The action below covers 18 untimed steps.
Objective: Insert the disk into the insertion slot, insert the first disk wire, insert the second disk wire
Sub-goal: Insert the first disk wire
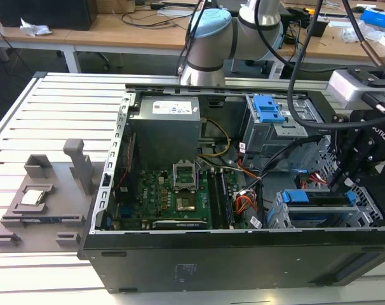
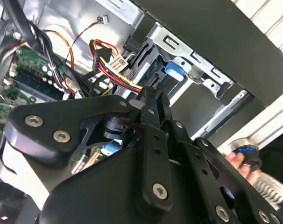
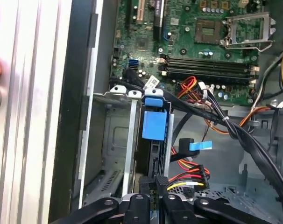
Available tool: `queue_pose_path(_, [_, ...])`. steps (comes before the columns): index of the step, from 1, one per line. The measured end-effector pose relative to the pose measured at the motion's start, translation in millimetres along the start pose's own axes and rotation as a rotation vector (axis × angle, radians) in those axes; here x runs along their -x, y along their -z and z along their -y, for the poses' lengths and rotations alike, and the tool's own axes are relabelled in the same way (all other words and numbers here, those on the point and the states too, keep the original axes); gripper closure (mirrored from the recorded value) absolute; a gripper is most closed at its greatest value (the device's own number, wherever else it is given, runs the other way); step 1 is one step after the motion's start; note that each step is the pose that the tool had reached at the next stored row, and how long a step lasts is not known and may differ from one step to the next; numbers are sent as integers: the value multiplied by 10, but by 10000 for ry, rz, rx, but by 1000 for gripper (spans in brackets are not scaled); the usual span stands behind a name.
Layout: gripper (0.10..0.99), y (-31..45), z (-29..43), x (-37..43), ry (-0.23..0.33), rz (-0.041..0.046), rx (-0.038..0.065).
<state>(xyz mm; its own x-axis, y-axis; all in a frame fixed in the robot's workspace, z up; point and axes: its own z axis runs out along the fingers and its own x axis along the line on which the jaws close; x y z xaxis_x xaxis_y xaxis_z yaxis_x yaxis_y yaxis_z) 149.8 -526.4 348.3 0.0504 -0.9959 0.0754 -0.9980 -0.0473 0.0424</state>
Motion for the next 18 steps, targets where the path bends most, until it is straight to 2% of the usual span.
queue_pose_path(1, [918,-18,1,2,-366,16,28])
queue_pose_path(2, [918,-20,1,1,-470,50,34])
queue_pose_path(4, [918,-26,1,2,-600,235,40])
queue_pose_path(5, [918,-32,1,3,-617,277,41])
queue_pose_path(9, [918,-58,2,-2,-631,315,41])
queue_pose_path(18, [918,-90,13,-4,-632,316,41])
